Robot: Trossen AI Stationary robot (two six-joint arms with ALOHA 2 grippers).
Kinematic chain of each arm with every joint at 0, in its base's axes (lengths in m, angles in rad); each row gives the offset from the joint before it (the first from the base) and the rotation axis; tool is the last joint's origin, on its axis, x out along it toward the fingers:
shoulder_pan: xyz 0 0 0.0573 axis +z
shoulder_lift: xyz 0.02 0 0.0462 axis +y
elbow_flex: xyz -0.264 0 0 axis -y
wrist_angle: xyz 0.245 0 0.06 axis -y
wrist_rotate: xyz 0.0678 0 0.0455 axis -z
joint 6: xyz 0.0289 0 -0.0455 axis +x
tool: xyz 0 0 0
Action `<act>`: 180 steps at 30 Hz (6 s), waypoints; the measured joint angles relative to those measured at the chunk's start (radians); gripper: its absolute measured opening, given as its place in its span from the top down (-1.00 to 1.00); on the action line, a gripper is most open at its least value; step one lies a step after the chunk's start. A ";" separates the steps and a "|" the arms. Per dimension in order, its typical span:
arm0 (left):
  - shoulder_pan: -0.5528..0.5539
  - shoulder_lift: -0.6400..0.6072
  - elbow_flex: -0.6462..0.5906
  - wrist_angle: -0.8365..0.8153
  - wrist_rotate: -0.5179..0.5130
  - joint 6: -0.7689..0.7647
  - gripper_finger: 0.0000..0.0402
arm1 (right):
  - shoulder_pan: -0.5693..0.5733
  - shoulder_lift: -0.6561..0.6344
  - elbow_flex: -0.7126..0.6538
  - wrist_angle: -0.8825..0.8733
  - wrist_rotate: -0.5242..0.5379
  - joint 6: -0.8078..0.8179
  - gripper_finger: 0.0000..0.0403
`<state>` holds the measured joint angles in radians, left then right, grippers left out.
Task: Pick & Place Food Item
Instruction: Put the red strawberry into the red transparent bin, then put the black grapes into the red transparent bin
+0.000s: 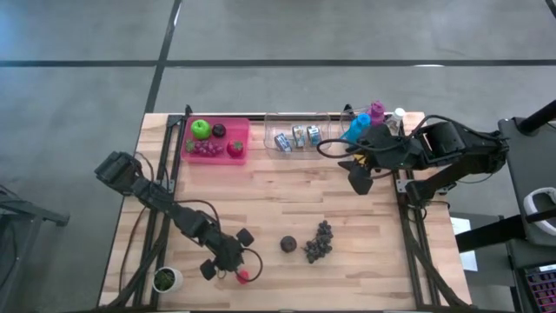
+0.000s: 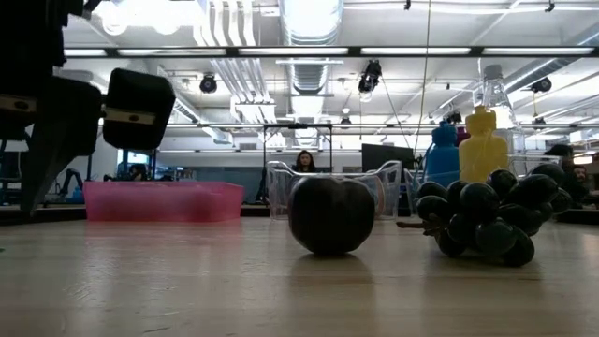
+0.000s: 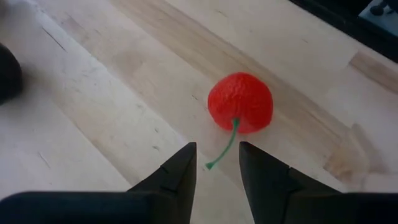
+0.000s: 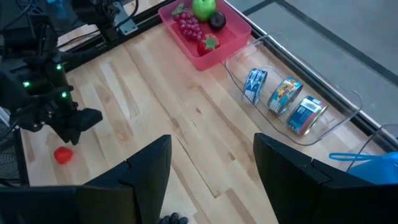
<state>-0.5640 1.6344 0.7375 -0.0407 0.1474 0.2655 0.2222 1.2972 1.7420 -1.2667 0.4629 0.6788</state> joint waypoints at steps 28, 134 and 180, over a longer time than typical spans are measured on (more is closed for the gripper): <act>0.008 0.103 -0.018 0.149 0.040 0.061 0.41 | 0.000 0.000 0.000 0.025 -0.027 0.002 -0.11; 1.197 -0.281 0.121 -0.540 -0.467 -0.927 1.00 | -0.001 -0.001 0.001 0.120 -0.015 -0.140 -0.11; 0.995 -0.547 0.175 -0.475 -0.112 -0.761 0.38 | -0.001 0.000 -0.196 0.135 -0.224 -0.197 -0.11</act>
<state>0.4309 1.0877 0.9127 -0.5156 0.0355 -0.4957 0.2208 1.2972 1.5464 -1.1322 0.2387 0.4815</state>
